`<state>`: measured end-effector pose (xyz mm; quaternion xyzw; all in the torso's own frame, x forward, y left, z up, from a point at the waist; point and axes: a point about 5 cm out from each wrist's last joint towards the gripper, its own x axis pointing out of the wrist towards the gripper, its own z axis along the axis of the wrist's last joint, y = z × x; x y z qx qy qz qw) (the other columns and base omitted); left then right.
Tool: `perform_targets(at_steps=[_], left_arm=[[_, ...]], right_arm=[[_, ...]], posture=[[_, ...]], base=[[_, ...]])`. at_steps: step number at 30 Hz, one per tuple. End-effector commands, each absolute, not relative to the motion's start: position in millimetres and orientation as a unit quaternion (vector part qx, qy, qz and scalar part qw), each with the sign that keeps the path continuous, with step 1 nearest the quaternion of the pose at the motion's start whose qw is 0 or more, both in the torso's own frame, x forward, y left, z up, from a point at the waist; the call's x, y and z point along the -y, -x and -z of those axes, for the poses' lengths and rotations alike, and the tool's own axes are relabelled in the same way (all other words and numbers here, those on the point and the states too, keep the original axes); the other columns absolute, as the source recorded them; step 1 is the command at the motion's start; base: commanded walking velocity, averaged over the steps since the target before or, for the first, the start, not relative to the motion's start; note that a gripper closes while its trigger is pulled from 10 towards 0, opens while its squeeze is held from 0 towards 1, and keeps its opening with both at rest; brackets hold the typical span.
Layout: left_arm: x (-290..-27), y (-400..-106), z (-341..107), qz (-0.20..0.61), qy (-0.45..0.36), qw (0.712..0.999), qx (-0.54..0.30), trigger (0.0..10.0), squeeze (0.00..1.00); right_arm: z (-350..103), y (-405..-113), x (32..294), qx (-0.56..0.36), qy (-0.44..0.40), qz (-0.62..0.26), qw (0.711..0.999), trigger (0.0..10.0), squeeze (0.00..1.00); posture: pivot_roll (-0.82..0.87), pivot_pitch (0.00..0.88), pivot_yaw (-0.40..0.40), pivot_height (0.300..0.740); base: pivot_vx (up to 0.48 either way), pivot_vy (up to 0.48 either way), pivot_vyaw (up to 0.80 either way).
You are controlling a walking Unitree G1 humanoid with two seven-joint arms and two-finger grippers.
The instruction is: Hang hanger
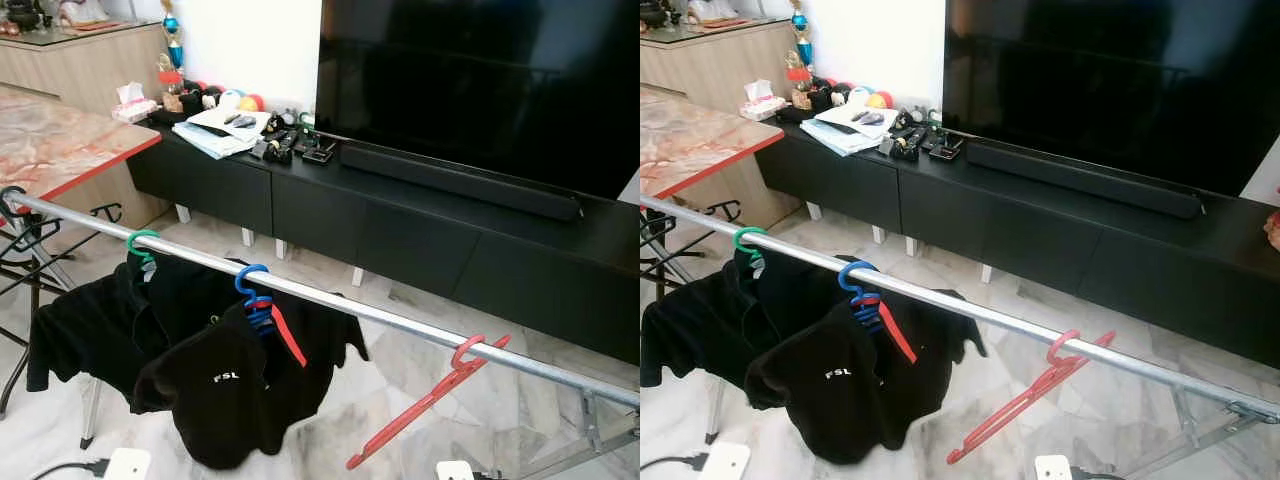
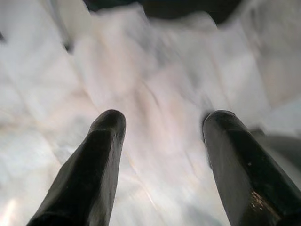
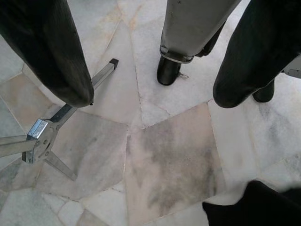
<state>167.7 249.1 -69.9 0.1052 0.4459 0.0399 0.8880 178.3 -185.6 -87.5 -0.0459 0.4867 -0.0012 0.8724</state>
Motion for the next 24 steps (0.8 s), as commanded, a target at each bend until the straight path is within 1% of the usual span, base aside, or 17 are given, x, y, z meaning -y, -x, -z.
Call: perform_targets(at_steps=[1,2,5,9,16,22,24], left_arm=[[-239.9,-159.6,78.7,-0.026,-0.110,0.877,-0.468,10.0,0.00],[-233.9,-156.5,83.4,-0.017,-0.113,0.869,-0.481,10.0,0.00],[-224.4,-152.9,88.8,-0.010,-0.109,0.861,-0.497,10.0,0.00],[-218.1,-154.9,90.4,-0.004,-0.113,0.858,-0.501,10.0,0.00],[-214.1,-162.0,88.7,-0.001,-0.104,0.865,-0.491,10.0,0.00],[-212.8,-162.9,88.8,0.012,-0.114,0.863,-0.492,10.0,0.00],[-212.0,-161.3,90.1,0.016,-0.122,0.858,-0.499,10.0,0.00]], right_arm=[[87.8,-177.3,187.6,-0.489,0.049,0.002,0.871,10.0,0.00],[87.6,-177.6,187.6,-0.489,0.050,0.001,0.871,10.0,0.00],[87.4,-178.1,187.2,-0.488,0.049,0.001,0.871,10.0,0.00],[87.2,-178.7,187.0,-0.488,0.050,-0.002,0.872,10.0,0.00],[87.5,-178.5,186.2,-0.490,0.042,0.000,0.871,10.0,0.00],[87.5,-178.5,185.3,-0.489,0.034,0.001,0.872,10.0,0.00],[87.4,-178.8,184.8,-0.488,0.030,0.002,0.873,10.0,0.00]], posture=[[0.15,0.000,-0.043,0.740],[0.15,0.000,-0.045,0.740],[0.14,0.000,-0.044,0.740],[0.14,0.000,-0.046,0.740],[0.14,0.000,-0.044,0.740],[0.14,0.000,-0.043,0.740],[0.14,0.000,-0.041,0.740]], base=[[0.000,0.000,0.00],[0.000,0.000,0.00],[0.000,0.000,0.00],[0.000,0.000,0.00],[0.000,0.000,0.00],[0.000,0.000,0.00],[0.000,0.000,0.00]])
